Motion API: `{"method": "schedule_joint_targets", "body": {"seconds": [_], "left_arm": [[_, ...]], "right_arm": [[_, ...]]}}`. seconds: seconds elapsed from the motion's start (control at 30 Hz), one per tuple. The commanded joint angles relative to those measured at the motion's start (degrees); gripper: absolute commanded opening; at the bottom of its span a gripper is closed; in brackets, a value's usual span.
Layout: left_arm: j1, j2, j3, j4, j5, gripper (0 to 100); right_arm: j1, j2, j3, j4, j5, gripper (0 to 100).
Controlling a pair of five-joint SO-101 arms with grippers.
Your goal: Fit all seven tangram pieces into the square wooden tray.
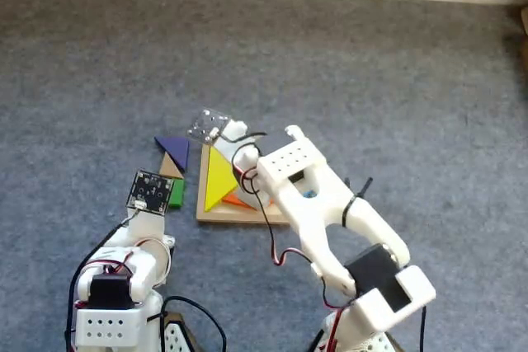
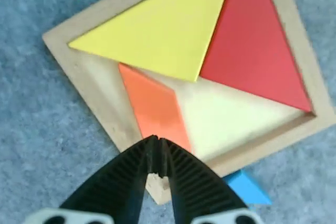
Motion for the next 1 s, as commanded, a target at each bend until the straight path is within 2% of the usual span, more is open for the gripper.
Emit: {"method": "schedule_joint_targets", "body": {"seconds": [0.0,0.13,0.47,0.77,0.97], "left_arm": [[0.40,-1.80,1.10,0.18,-0.53,1],[0.40,-1.80,1.10,0.18,-0.53,1],[0.40,-1.80,1.10,0.18,-0.53,1],[0.40,-1.80,1.10,0.18,-0.53,1],[0.40,-1.80,1.10,0.18,-0.53,1]], "right_arm": [[0.92,0.75,0.92,-5.32,-0.70,0.4],[0.57,2.68,1.45,-6.81,-0.70,0.4],[-7.08,3.47,3.65,-6.81,-0.79,0.4],[-10.24,3.30,3.74,-6.81,-1.05,0.4],[-9.89,1.54,3.82,-6.55,-6.33,0.4]]}}
